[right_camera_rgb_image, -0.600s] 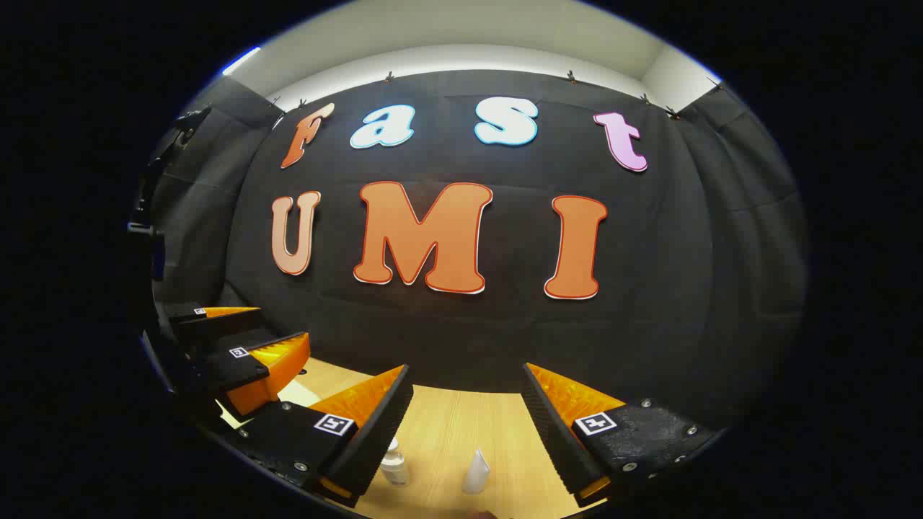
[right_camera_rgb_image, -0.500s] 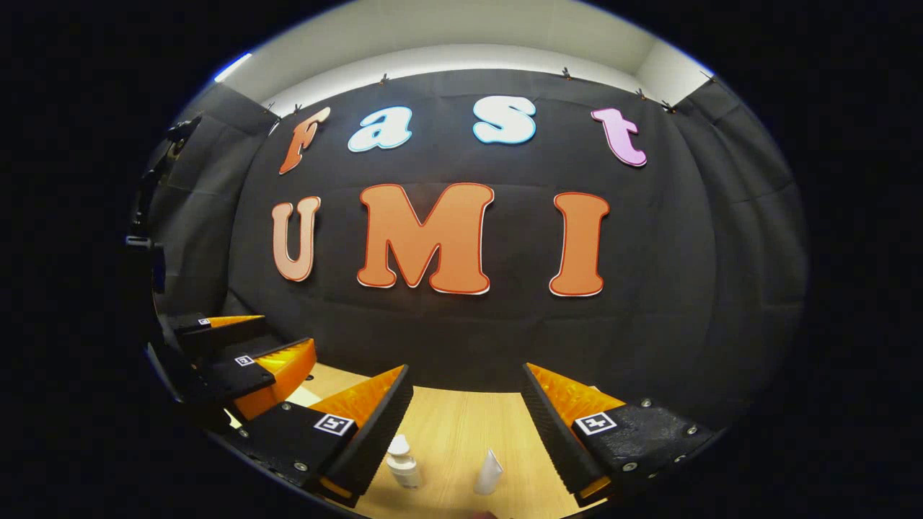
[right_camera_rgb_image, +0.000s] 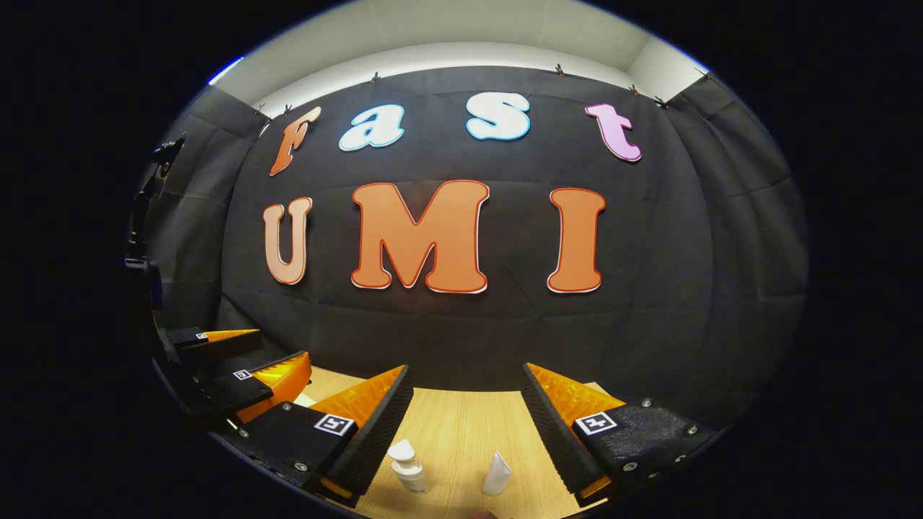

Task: First open the suitcase, pack the skin care products into it, and then close the suitcase.

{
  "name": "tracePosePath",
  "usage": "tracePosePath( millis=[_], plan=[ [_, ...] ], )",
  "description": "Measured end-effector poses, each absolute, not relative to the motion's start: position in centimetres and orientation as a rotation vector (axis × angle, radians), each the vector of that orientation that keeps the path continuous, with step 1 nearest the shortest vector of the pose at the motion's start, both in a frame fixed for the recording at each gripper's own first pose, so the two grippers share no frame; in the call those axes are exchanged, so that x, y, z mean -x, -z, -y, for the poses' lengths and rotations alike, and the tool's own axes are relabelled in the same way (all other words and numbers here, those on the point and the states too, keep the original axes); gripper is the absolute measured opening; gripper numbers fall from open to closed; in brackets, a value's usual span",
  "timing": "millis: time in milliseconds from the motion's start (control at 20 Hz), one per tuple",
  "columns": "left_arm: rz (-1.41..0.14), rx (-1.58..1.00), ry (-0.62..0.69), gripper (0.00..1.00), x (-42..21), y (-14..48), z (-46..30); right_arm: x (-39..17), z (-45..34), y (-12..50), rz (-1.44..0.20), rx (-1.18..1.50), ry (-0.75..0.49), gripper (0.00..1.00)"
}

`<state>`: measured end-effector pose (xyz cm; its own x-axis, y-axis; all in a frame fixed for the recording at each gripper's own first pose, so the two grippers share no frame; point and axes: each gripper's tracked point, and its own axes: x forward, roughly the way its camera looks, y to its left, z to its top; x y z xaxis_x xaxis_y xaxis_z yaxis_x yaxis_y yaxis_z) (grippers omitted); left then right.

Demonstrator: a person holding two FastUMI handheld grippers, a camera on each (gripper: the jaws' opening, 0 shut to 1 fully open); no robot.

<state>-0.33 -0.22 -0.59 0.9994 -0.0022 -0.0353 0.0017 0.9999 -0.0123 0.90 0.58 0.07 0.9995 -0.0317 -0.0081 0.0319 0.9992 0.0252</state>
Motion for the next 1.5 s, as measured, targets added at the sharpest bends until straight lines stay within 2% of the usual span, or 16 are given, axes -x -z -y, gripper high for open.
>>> tracePosePath(
  millis=[350, 850, 1000, 1500],
  plan=[
    [-0.015, -0.009, -0.002, 1.0, -0.1, 0.6, -0.1, -0.6, -0.7, 0.3, -0.016, -0.017, 0.026, 0.96],
    [-0.152, -0.149, -0.018, 1.0, 1.9, 3.6, -2.1, -0.4, 0.2, 1.1, -0.027, 0.006, 0.018, 0.96],
    [-0.177, -0.254, -0.027, 0.99, 2.4, 4.4, -3.6, -0.4, 1.0, 1.6, -0.035, 0.012, 0.03, 0.95],
    [-0.316, -0.59, 0.079, 0.99, 4.7, 6.8, -7.3, -0.5, 4.1, 3.0, -0.061, 0.024, 0.1, 0.96]
  ],
)
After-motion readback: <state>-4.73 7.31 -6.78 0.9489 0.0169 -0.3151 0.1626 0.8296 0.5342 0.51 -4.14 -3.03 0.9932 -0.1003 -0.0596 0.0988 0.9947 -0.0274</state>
